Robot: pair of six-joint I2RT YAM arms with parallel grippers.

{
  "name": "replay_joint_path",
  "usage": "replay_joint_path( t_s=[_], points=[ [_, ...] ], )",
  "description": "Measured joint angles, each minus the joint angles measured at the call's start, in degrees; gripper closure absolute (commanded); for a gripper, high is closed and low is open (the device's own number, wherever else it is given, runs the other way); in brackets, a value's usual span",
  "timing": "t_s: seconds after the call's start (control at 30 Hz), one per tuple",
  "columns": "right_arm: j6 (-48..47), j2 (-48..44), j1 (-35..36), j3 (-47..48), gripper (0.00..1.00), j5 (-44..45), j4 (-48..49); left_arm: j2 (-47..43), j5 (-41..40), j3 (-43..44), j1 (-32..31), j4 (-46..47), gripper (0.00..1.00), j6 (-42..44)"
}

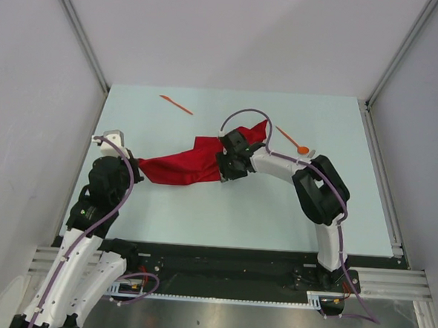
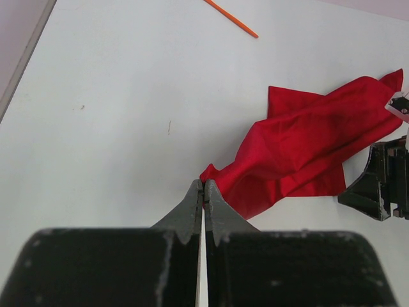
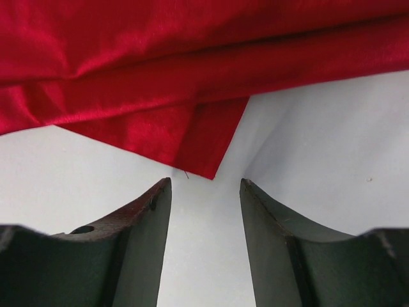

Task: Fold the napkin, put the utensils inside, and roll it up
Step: Flatten the napkin out

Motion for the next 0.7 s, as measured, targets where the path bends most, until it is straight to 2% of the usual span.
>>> replay_joint_path(
  t_s=[0.37,0.63,0.7],
  points=[
    [0.42,2.12,1.14,2.82,0.57,2.89,-0.22,0.02,0.9,0.0,0.37,0.02,1.0,0.0],
    [1.22,2.8,3.21,3.87,0.66,8.33,-2.1,0.02,1.64,0.0,0.5,0.02,1.0,0.0],
    [1.55,2.86,3.45,3.87,0.72,8.98,-2.23,0.02,1.84,0.0,0.52,0.04,1.0,0.0]
  ],
)
